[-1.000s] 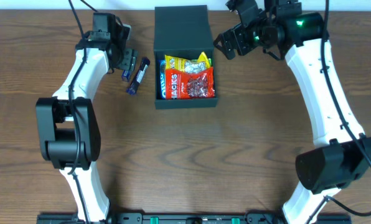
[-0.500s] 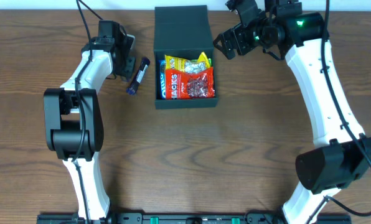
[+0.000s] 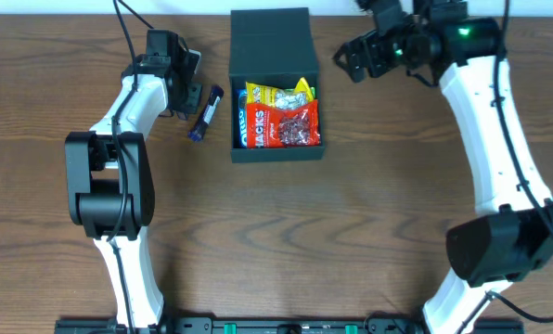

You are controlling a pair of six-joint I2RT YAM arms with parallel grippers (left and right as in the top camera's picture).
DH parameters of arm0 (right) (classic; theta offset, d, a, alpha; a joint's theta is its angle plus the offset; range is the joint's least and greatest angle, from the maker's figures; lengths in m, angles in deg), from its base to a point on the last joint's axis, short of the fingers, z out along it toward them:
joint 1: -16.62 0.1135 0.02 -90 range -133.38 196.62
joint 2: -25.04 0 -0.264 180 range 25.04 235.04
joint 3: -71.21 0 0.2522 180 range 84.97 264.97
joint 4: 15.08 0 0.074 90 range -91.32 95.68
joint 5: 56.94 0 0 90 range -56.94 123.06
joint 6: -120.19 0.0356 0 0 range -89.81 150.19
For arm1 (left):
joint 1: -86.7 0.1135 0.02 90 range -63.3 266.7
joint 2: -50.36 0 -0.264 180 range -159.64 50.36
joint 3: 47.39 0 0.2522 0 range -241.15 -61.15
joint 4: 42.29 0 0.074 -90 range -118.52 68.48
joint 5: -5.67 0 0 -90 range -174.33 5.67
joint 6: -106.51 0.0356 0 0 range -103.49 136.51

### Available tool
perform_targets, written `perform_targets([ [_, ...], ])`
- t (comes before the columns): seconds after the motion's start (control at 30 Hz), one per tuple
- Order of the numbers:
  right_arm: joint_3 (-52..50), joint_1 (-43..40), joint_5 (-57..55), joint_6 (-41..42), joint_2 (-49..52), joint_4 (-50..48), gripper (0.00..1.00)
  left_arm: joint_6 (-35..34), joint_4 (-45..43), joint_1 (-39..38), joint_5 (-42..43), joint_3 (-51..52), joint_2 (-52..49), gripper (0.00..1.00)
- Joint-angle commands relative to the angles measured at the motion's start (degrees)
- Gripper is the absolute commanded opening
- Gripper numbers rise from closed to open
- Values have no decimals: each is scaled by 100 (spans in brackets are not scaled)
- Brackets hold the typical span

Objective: Pack container

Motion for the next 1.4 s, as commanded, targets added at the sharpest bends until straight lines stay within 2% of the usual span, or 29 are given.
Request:
perform_targets([
  [0.0, 17, -212, 44, 175, -74, 42, 92, -227, -4, 7, 17, -164, 313, 6],
  [0.3, 17, -538, 42, 236, -74, 118, 96, -426, -70, -175, 17, -164, 1453, 6],
  [0.43, 17, -645, 42, 260, -74, 118, 99, -920, -57, -553, 20, -164, 1727, 6],
  [0.6, 17, -833, 44, 431, -74, 162, 99, -1895, 17, -1178, 13, -164, 1700, 6],
  [0.77, 17, -960, 44, 428, -74, 236, 99, -2715, 356, -1685, -348, -157, 1600, 6],
  [1.07, 17, -962, 42, 426, -74, 291, 99, -2754, 468, -1823, -496, -157, 885, 6],
  [1.3, 17, -962, 44, 402, -74, 345, 99, -2752, 304, -1823, -822, -157, 820, 6],
  [1.33, 17, -962, 44, 402, -74, 345, 99, -2752, 297, -1823, -822, -157, 820, 7],
  [1.37, 17, -962, 44, 404, -74, 345, 99, -2752, 295, -1823, -824, -157, 820, 15],
])
